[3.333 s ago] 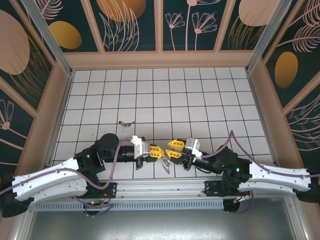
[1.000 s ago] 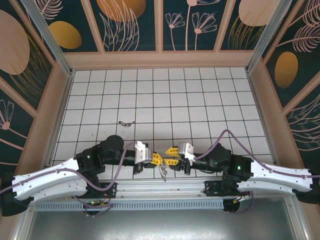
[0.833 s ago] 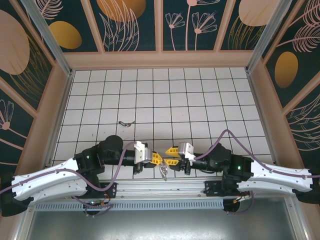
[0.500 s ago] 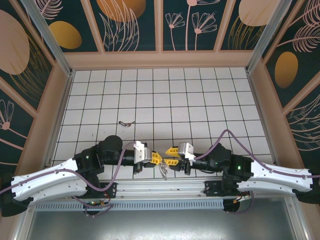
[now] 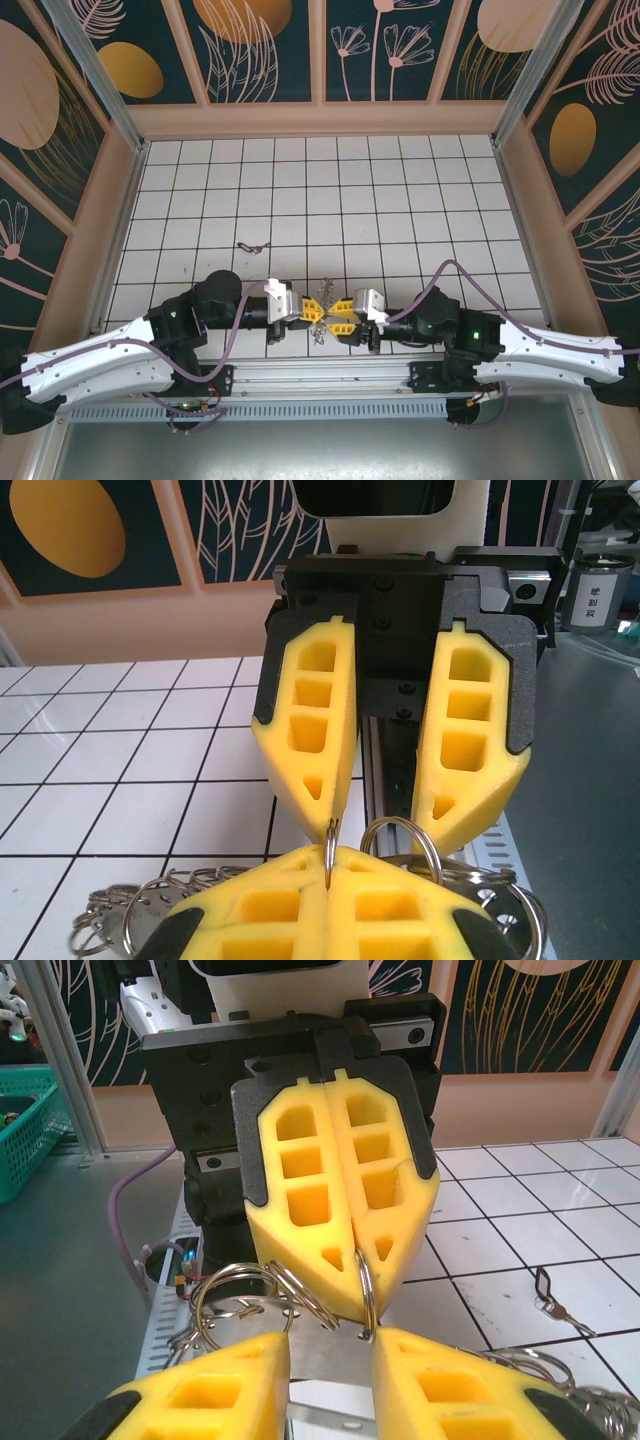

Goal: Put the keys on the keyring

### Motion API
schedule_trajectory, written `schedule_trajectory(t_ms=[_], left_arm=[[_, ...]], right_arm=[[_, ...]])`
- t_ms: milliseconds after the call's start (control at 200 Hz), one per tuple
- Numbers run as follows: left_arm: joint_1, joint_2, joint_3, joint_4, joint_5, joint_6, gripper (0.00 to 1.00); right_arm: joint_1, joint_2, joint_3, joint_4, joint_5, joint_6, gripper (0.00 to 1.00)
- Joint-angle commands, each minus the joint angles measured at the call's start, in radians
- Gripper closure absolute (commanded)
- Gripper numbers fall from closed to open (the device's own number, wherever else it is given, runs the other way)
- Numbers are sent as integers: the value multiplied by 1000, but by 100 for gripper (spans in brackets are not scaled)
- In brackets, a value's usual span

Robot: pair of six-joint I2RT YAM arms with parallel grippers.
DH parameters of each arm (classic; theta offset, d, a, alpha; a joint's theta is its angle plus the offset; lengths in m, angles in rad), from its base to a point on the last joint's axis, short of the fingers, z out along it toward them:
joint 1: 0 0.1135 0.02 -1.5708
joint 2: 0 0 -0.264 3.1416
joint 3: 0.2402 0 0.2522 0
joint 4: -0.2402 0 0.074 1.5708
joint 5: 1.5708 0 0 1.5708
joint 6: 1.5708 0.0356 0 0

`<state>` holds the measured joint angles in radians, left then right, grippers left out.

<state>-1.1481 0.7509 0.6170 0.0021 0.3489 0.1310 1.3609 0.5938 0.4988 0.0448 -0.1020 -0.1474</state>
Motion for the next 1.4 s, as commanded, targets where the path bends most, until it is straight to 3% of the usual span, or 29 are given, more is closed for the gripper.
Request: schedule_trajectory(t_ms=[0, 360, 791, 1391], left_arm=[[8, 0, 2, 78, -33, 5, 100], [9, -7, 1, 77, -31, 3, 100], [9, 3, 6, 76, -11, 2, 100], [9, -12, 3, 71, 3, -4, 100]], right_arm=[[8, -7, 8, 19, -20, -8, 73], [9, -86, -22, 35, 60, -10, 73], [6, -41, -26, 74, 103, -31, 75], [-42, -25, -39, 137, 80, -39, 78]])
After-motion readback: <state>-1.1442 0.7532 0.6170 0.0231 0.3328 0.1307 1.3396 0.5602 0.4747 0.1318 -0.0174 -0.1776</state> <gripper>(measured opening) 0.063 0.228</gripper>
